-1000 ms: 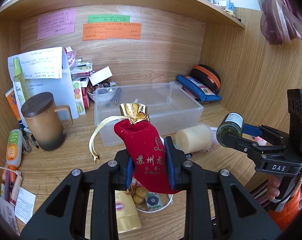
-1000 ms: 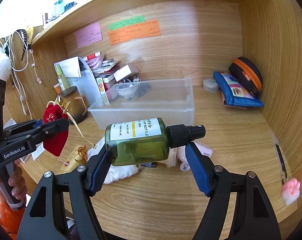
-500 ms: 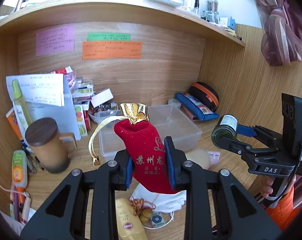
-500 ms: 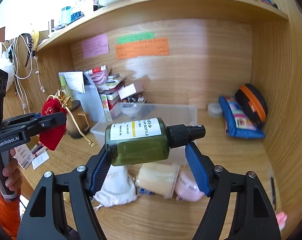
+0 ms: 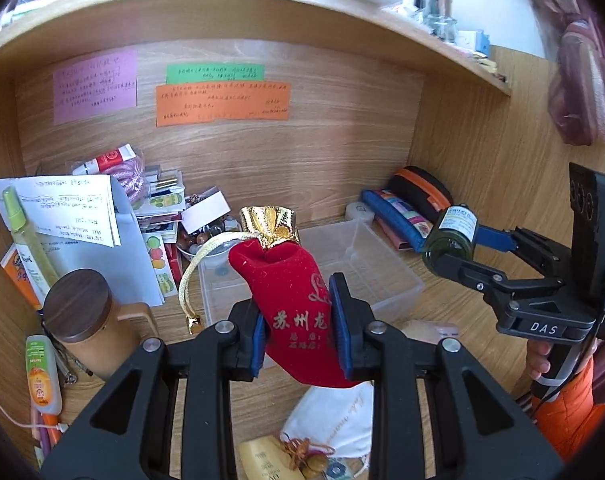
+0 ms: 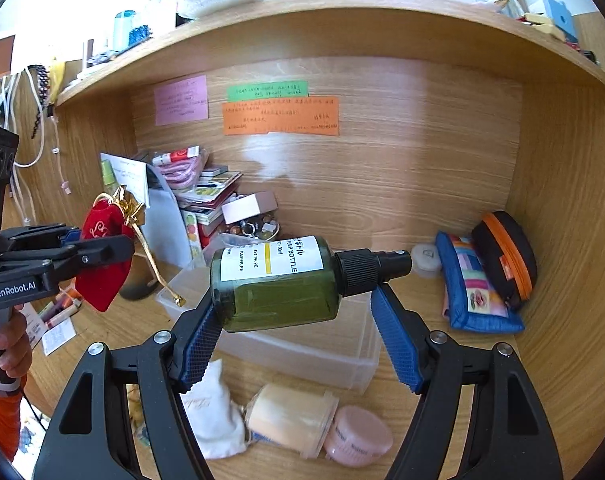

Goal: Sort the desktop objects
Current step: 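Carry both items over the clear box and open both tools to drop them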

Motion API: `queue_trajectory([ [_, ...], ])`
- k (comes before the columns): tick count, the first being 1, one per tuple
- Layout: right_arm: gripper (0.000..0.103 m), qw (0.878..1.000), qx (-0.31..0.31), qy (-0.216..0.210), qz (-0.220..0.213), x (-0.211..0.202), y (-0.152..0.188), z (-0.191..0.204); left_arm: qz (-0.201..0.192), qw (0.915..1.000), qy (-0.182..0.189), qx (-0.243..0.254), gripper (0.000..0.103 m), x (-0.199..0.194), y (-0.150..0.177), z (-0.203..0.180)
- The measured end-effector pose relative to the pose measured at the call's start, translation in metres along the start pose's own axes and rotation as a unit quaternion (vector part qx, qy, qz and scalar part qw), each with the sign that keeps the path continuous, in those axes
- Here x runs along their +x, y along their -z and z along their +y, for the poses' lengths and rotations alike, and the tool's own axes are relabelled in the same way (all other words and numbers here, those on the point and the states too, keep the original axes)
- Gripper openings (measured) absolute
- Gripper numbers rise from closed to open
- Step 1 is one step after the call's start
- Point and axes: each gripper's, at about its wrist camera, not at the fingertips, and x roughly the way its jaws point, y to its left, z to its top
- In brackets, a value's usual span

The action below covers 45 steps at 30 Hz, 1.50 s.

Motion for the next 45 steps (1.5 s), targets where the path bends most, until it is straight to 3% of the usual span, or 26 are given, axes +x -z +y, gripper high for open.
queue_trajectory([
  [6,0.070,1.000,-0.010,0.009,0.014,0.030,-0.013,-0.008,0.020,0.9998,-0.007,0.001,0.028,0.028,-0.011,0.014],
  [22,0.070,0.994,-0.034,0.003,0.100,0.122,-0.019,-0.022,0.095,0.9953,0.002,-0.015,0.028,0.113,-0.019,0.046],
  [32,0.070,0.985,-0.044,-0.036,0.164,0.164,-0.016,-0.027,0.138,0.9904,-0.002,0.005,0.028,0.148,-0.007,0.048],
  [45,0.070,0.968,-0.103,-0.025,0.230,0.196,-0.009,-0.016,0.180,0.9834,0.010,0.017,0.029,0.178,-0.001,0.048],
])
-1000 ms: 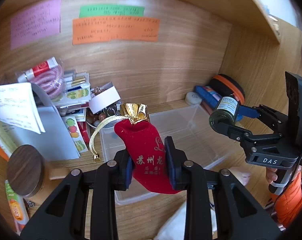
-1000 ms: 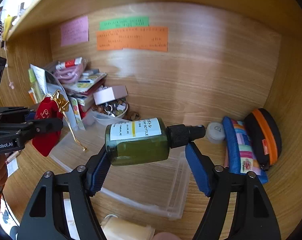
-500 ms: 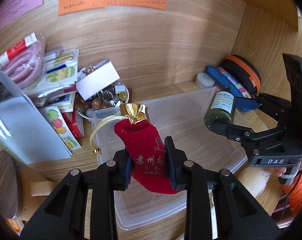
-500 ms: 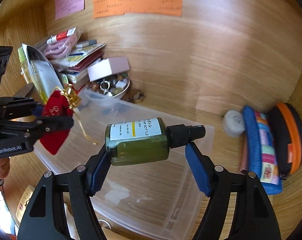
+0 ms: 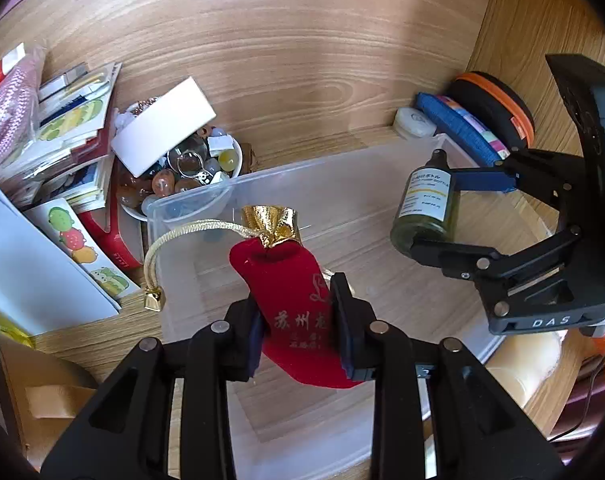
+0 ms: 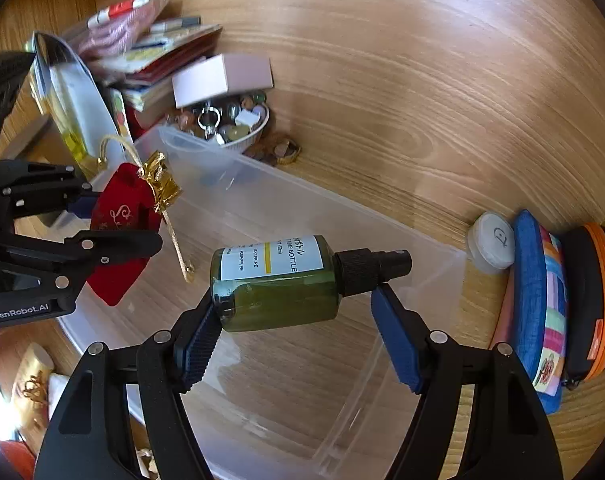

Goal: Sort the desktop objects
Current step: 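Carry both items over the clear box and open both tools to drop them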

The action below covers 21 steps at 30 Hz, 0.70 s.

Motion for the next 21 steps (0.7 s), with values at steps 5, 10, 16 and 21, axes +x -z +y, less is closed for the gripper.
queue_trajectory([
  [5,0.070,0.999,-0.023,0.015,0.023,0.009,-0.002,0.008,0.010,0.9999,0.001,0.001,0.030,0.007,-0.002,0.000],
  [10,0.070,0.998,-0.043,0.024,0.045,0.018,-0.003,0.014,0.015,0.9998,-0.004,0.009,0.032,0.010,-0.003,-0.001],
  [16,0.070,0.996,-0.050,0.025,0.065,0.026,-0.003,0.018,0.019,0.9990,-0.025,0.031,0.040,0.014,-0.001,-0.010],
  [21,0.070,0.996,-0.053,0.023,0.072,0.027,-0.003,0.020,0.021,0.9985,-0.031,0.040,0.052,0.019,0.000,-0.014],
])
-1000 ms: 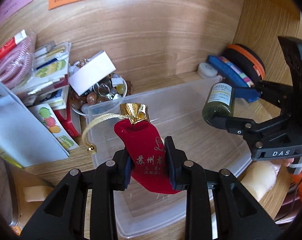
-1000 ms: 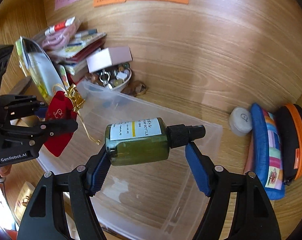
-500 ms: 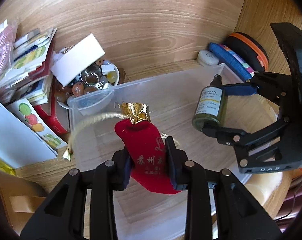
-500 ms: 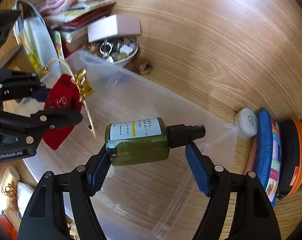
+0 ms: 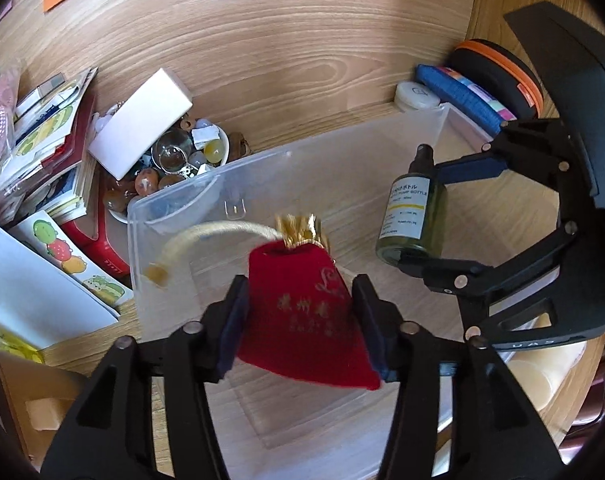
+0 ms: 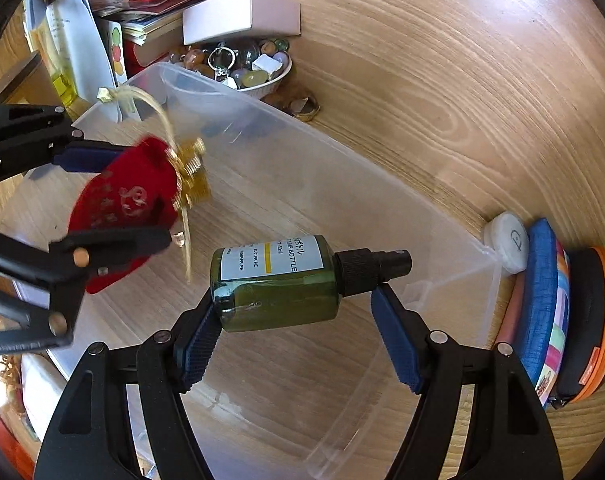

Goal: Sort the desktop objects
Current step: 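Carry both items over the clear box and open both tools to drop them, then withdraw both tools from the box toward the remaining items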

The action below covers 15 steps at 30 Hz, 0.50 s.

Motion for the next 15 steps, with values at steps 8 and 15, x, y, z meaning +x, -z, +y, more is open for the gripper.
queue_trajectory([
  [8,0.070,1.000,-0.001,0.005,0.011,0.0024,0.0012,0.0015,0.003,1.0000,-0.003,-0.004,0.055,0.0016,0.0002,-0.0012],
  [15,0.071,1.000,0.008,-0.001,0.023,-0.0022,0.0058,-0.0034,0.000,1.0000,-0.005,-0.006,0.063,-0.0066,0.0040,-0.0002],
])
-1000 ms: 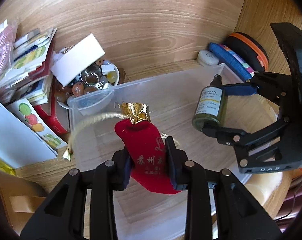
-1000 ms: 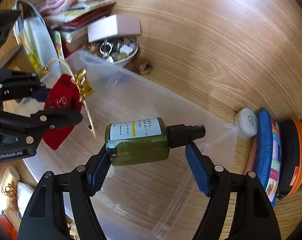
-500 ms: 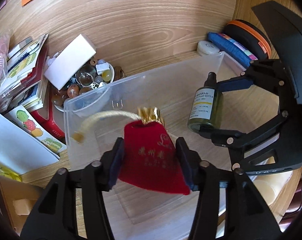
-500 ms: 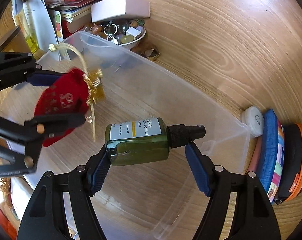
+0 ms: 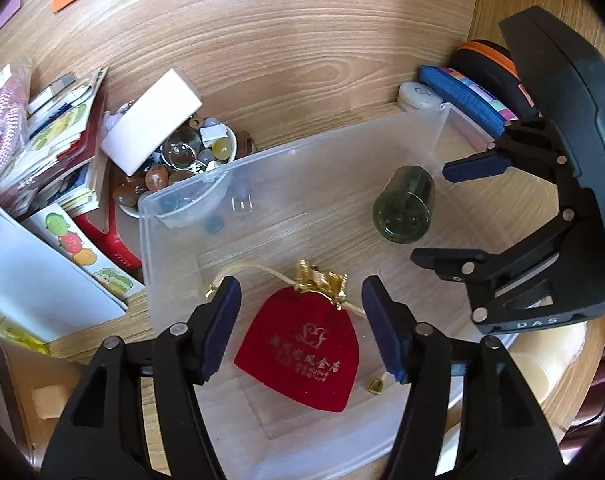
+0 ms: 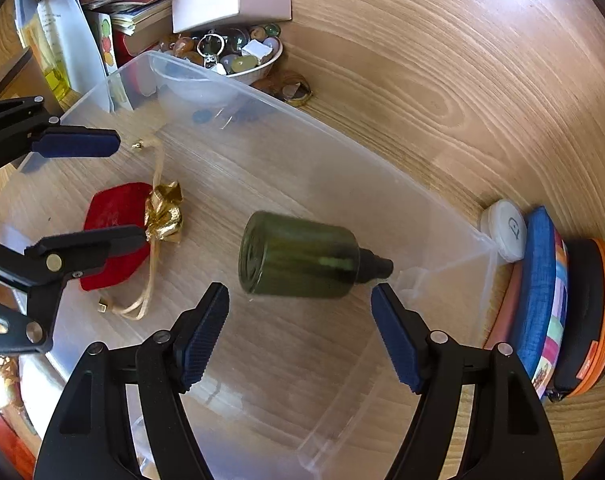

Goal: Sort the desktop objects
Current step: 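Withdraw both tools from the box toward the remaining items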

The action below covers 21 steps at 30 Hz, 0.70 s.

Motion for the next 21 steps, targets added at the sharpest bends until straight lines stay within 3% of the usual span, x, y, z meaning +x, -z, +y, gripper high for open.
queue_trajectory([
  [13,0.071,0.998,0.013,0.006,-0.055,-0.048,0.016,-0.005,-0.038,0.9991,-0.010,-0.012,0.075,-0.048,0.004,-0.003],
  [21,0.072,0.994,0.025,0.014,-0.103,-0.098,0.041,0.007,-0.078,0.9966,-0.023,-0.016,0.086,-0.095,0.012,-0.008],
])
